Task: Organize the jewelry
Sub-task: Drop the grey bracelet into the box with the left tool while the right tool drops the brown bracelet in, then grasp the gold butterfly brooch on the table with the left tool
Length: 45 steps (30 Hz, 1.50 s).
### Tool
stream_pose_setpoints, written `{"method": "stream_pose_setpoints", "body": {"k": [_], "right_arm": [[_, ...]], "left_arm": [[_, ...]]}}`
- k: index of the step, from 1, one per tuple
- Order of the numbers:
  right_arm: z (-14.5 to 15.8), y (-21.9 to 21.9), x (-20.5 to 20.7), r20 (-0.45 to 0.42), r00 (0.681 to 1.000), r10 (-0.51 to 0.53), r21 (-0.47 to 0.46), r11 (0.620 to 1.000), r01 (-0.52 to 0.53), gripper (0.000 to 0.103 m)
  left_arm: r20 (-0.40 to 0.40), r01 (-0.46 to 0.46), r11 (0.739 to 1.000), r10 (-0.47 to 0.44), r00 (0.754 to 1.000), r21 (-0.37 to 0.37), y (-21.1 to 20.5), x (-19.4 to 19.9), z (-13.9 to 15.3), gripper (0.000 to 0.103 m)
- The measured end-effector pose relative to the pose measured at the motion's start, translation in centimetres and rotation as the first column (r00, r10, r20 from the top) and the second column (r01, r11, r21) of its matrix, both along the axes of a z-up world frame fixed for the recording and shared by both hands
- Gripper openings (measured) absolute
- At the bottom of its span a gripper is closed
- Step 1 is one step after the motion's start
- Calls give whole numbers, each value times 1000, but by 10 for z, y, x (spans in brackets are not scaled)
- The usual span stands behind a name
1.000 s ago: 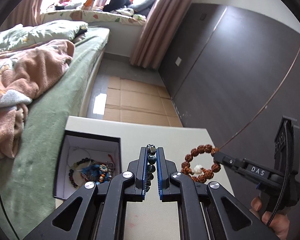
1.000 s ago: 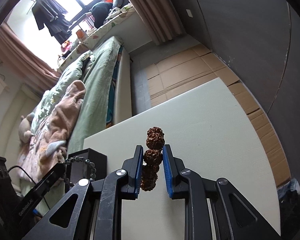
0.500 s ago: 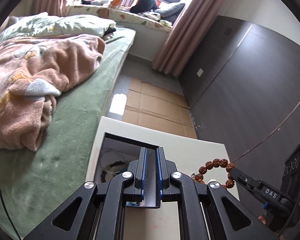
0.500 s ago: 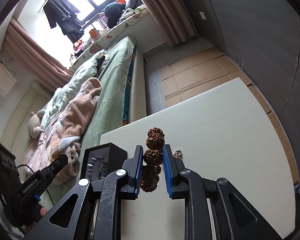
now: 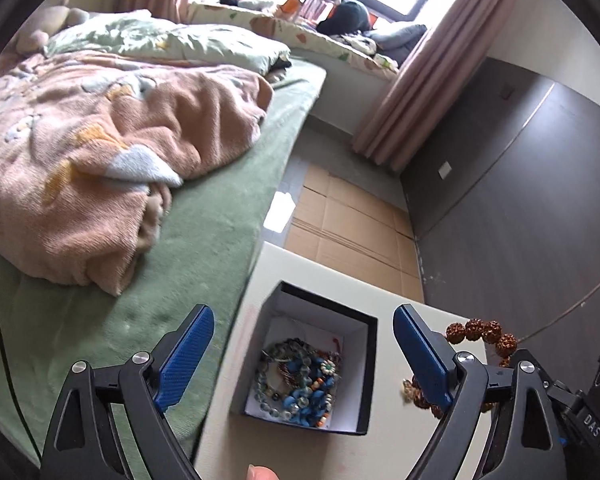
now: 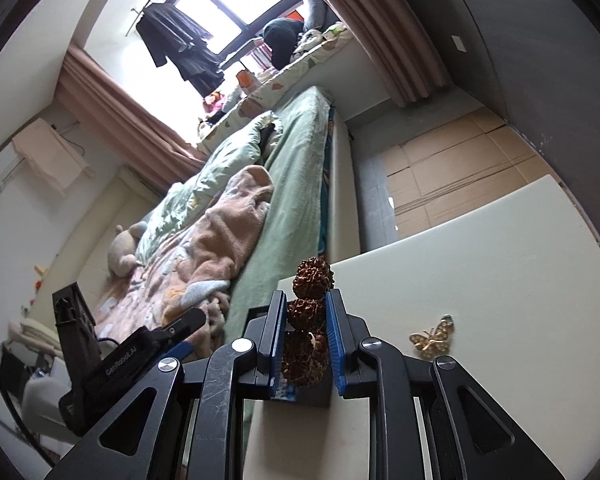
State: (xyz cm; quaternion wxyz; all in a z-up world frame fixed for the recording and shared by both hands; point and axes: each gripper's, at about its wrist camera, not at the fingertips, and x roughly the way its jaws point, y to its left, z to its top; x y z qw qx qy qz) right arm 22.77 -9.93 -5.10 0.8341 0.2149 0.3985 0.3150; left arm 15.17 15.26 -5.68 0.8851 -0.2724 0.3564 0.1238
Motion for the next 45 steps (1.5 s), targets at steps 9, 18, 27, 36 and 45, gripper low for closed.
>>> {"method": "stream_pose_setpoints", "body": {"k": [9, 18, 27, 36, 45], "right_arm": [[-7, 41, -2, -26, 995, 92, 71, 993, -90, 21], [-16, 83, 1, -46, 984, 171, 148, 975, -163, 21], [-36, 88, 11, -153, 982, 114, 85, 991, -102, 64], [-25, 35, 13, -126, 992, 26, 23, 999, -23, 68], [-25, -12, 14, -146, 988, -45, -63, 997, 36, 94]], "left_arm": [[21, -75, 997, 75, 997, -18, 21, -6, -2, 100], [21, -128, 991, 129, 991, -49, 40, -11, -6, 100], [15, -116, 992, 117, 993, -55, 40, -9, -8, 100], [38, -24, 999, 25, 999, -43, 15, -2, -6, 103], [60, 108, 994, -107, 992, -17, -27, 4, 0, 103]]}}
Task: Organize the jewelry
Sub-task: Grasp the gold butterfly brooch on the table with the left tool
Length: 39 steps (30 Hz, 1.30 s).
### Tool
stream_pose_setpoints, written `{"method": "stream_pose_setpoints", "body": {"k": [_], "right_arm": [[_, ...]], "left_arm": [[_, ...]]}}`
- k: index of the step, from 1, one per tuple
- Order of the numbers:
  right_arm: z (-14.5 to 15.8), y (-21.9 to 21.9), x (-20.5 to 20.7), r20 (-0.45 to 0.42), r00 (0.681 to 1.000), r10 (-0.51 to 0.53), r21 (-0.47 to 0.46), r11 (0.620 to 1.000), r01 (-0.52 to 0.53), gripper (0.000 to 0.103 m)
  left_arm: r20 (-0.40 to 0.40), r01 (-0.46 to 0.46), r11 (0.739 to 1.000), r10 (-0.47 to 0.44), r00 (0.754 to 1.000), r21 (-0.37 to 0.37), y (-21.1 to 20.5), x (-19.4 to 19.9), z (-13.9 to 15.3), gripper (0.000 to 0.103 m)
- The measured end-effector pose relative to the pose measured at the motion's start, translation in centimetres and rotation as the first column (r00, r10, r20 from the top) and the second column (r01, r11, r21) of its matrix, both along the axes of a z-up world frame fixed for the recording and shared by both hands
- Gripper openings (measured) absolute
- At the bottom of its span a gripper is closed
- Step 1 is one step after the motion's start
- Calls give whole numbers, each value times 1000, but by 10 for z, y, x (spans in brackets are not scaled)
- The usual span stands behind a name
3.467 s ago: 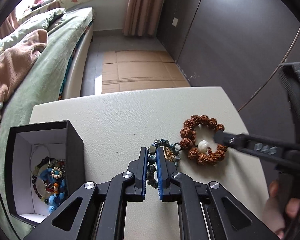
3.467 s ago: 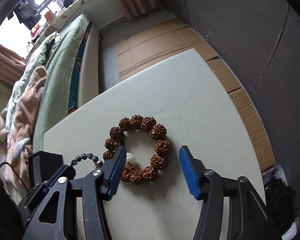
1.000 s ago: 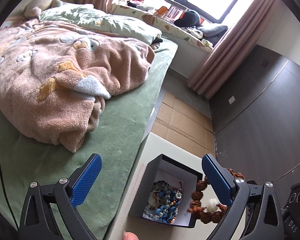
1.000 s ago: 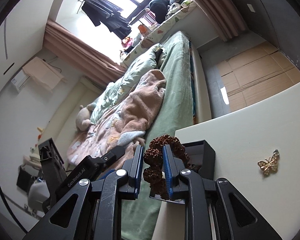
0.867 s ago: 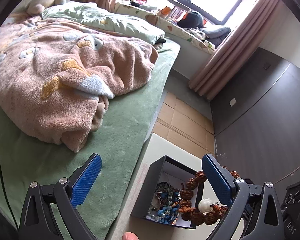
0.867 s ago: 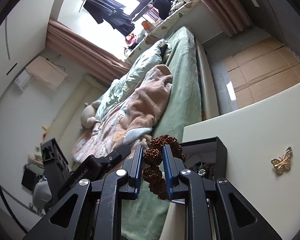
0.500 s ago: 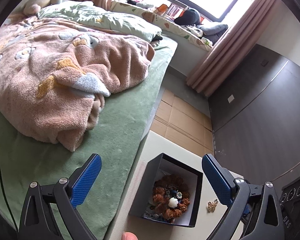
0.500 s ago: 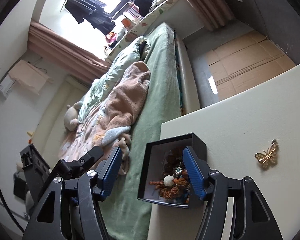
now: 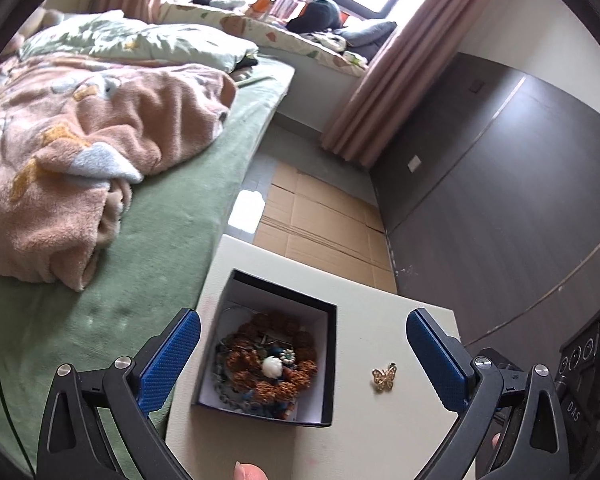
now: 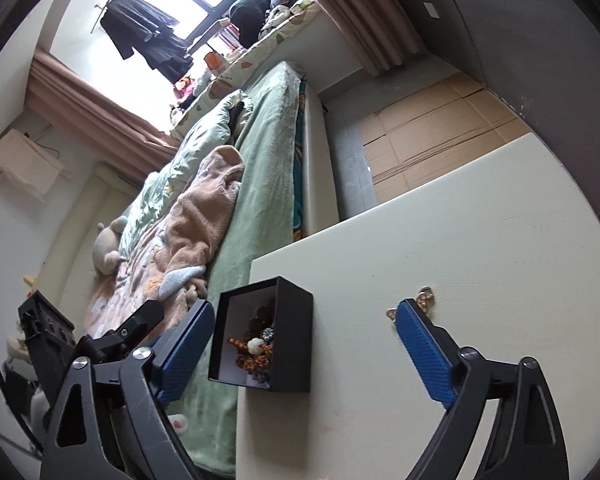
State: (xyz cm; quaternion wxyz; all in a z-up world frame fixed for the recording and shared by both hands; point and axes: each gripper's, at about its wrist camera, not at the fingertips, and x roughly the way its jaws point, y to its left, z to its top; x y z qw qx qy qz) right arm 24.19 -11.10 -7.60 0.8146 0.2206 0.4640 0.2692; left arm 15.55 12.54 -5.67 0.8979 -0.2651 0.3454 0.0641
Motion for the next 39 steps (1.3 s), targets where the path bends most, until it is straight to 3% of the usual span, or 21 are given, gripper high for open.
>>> {"method": "stream_pose_setpoints", "body": {"k": [5, 9, 18, 21, 29, 39], "right_arm": [[-4, -23, 2, -24, 999, -27, -49, 998, 25, 94], [-4, -39, 0, -28, 998, -54, -70, 996, 52, 94], [-4, -71, 2, -39, 990, -134, -134, 983, 127, 94], [-8, -88, 7, -71, 982, -173, -124, 979, 164, 94], [-9, -123, 15, -95, 965, -246, -66, 969, 240, 94], [-14, -140, 25, -140, 948, -286, -24, 958, 286, 94]], "left_arm": [[3, 58, 997, -58, 998, 59, -22, 3, 3, 103], [-48, 128, 985, -123, 991, 115, -47, 11, -1, 103], [-85, 252, 954, -241, 967, 163, -94, 22, -8, 102], [-101, 304, 940, -291, 951, 153, -109, 29, -12, 98], [-218, 364, 928, -340, 915, 81, -133, 60, -33, 71], [-301, 375, 919, -327, 896, 117, -157, 83, -58, 68]]}}
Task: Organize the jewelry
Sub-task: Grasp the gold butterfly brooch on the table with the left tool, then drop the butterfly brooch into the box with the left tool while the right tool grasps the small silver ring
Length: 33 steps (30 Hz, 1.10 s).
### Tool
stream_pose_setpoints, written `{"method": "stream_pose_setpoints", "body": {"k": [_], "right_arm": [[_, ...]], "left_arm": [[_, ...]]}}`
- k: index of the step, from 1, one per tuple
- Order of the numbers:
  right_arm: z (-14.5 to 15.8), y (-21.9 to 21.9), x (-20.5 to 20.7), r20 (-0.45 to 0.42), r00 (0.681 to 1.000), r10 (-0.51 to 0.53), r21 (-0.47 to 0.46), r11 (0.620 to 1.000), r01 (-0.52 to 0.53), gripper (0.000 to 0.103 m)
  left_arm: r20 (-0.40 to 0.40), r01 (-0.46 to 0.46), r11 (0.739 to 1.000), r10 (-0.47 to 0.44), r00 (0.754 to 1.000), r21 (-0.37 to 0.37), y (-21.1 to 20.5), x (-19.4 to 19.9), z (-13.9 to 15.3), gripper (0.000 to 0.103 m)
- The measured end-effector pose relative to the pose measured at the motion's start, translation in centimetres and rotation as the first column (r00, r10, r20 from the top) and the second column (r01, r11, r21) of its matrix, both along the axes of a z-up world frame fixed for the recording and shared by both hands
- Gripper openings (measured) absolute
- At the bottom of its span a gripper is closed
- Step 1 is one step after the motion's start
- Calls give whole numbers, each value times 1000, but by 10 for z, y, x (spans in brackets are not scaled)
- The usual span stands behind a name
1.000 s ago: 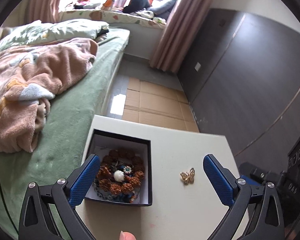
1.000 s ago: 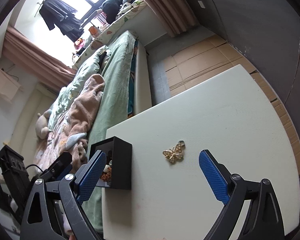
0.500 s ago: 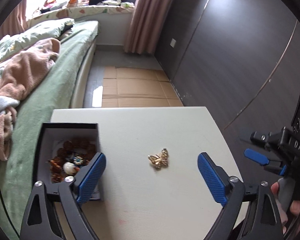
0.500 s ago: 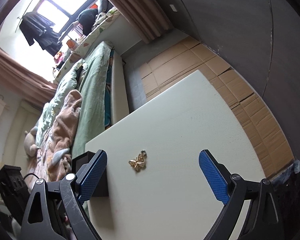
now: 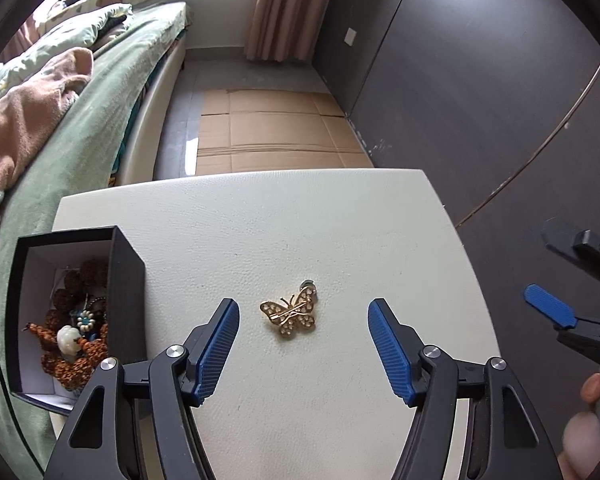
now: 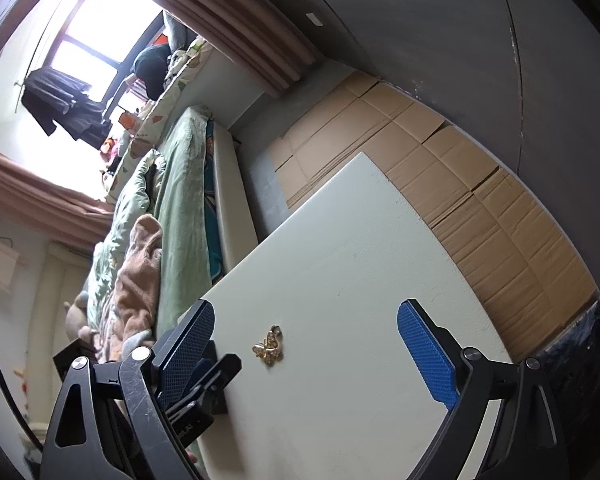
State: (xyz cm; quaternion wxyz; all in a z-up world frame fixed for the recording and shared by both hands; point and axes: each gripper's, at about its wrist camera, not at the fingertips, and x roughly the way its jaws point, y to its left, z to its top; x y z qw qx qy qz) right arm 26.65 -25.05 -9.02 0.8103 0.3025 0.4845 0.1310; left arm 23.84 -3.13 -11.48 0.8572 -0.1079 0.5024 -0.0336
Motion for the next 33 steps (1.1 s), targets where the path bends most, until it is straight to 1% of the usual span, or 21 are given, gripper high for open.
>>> {"method": "stream_pose_setpoints", "body": {"k": [4, 9, 13, 15, 16, 22, 24, 25, 30, 32, 33], "right_arm": [[-2, -1, 4, -11, 1000, -3, 11, 1000, 4, 94], [-4, -5, 8, -17, 1000, -15, 28, 999, 15, 94], [-5, -7, 10, -25, 1000, -17, 39, 999, 18, 94], [-6, -6, 11, -26, 1000, -14, 34, 999, 15, 94], [-6, -5, 11, -27, 1000, -12, 30, 999, 13, 94], [-6, 4, 11, -32, 999, 1, 2, 1000, -1, 94], [-6, 8, 12, -35, 999, 9, -6, 1000, -9, 94], [-7, 11, 12, -35, 999, 15, -12, 1000, -15, 94], [-9, 23, 15, -43, 998, 45, -55, 997, -47, 94], [-11, 30, 15, -47, 997, 64, -73, 995, -68, 92], [-11, 34, 14, -48, 996, 75, -86, 993, -79, 90]], "left_arm": [[-27, -6, 1000, 7, 1000, 29, -6, 8, -14, 67], [-36, -10, 997, 12, 999, 76, -11, 14, -27, 67], [-49, -16, 996, 21, 999, 87, -12, 19, -36, 66], [-57, -14, 996, 20, 998, 90, -13, 21, -40, 63], [-62, -15, 995, 21, 998, 95, -14, 22, -42, 58], [-27, -7, 989, 11, 1000, 149, -20, 23, -45, 56], [-18, -13, 985, 17, 1000, 175, -20, 22, -45, 41], [-19, -13, 986, 17, 1000, 164, -18, 23, -44, 40], [-31, -30, 998, 31, 999, 53, 1, 21, -40, 40], [-18, -46, 998, 47, 999, 34, 8, 19, -33, 40], [-8, -56, 998, 56, 998, 21, 13, 18, -29, 40]]}}
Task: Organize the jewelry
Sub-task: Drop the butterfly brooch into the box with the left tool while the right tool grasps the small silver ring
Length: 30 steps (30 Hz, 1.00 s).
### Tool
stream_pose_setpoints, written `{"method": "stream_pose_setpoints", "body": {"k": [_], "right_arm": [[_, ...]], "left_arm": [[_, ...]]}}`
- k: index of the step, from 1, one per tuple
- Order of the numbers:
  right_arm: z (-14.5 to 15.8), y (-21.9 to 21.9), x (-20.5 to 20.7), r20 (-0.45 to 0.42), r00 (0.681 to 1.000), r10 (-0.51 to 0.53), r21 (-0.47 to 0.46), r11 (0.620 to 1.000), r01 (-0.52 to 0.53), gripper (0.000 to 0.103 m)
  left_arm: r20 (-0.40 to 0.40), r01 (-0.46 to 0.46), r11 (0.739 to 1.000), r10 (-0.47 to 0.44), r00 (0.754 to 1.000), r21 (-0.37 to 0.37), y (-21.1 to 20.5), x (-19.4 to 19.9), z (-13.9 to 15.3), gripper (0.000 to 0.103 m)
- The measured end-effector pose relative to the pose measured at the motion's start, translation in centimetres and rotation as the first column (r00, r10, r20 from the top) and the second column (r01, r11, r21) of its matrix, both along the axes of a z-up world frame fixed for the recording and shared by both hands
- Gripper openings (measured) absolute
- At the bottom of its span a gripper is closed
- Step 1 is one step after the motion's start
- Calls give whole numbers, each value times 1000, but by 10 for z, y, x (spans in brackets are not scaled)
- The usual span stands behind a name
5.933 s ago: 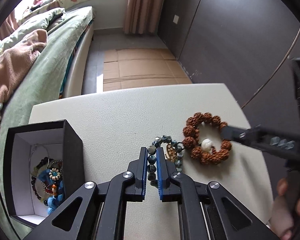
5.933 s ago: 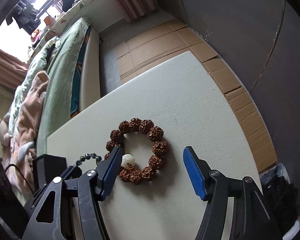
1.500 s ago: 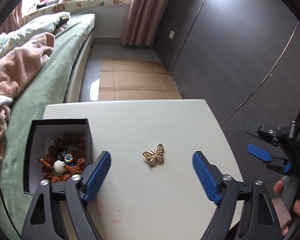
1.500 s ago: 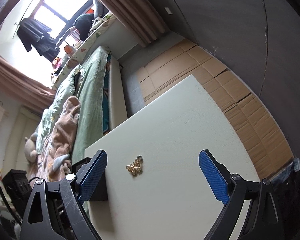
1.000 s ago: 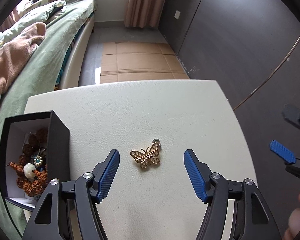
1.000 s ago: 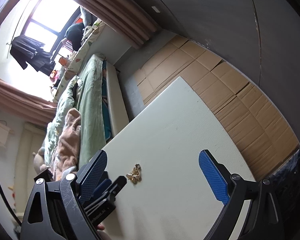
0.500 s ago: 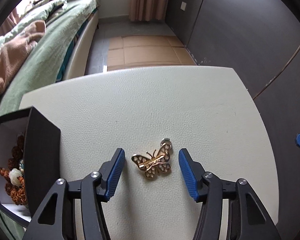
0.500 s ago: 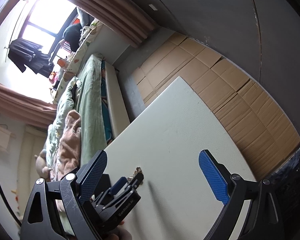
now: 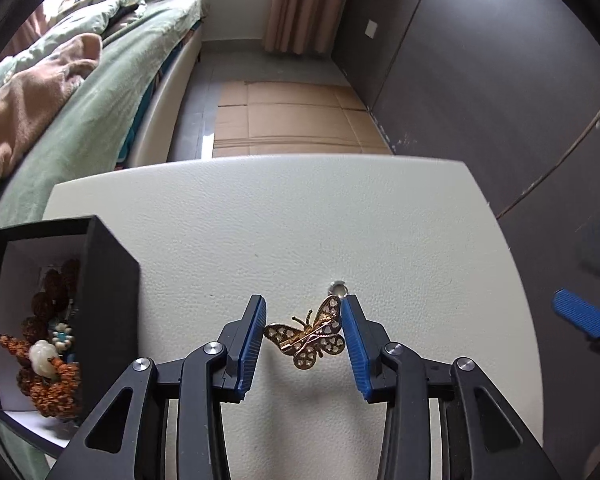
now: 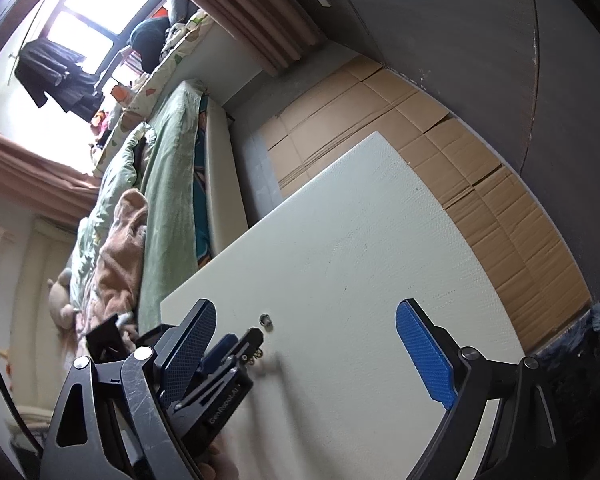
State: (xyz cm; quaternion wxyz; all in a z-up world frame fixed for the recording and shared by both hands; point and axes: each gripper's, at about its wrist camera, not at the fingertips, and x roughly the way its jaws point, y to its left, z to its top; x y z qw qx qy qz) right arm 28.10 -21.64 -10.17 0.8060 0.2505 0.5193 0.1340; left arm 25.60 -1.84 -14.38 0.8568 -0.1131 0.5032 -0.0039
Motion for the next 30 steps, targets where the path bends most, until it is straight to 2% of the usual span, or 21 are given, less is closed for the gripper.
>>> {"method": "stream_pose_setpoints", "body": {"k": [4, 7, 12, 19, 22, 30], "right_arm": [[-4, 16, 1, 1, 999, 48, -36, 998, -48, 81], [-9, 25, 2, 4, 997, 77, -57, 995, -76, 70], [-18, 42, 6, -12, 992, 125, -77, 989, -125, 50], [-28, 70, 9, -27, 982, 187, -148, 971, -189, 41], [-32, 88, 11, -24, 976, 216, -207, 954, -216, 38], [-49, 118, 17, -50, 968, 245, -274, 929, -250, 31]], "left_arm": [[36, -26, 998, 28, 999, -50, 15, -8, 15, 40], [49, -50, 994, 56, 997, -99, 28, -15, 23, 40], [96, -91, 987, 104, 990, -130, 49, -28, 41, 40], [142, -145, 975, 169, 975, -170, 81, -42, 58, 40], [155, -150, 975, 175, 972, -161, 89, -45, 62, 40], [155, -179, 973, 201, 967, -147, 109, -46, 62, 40]]}}
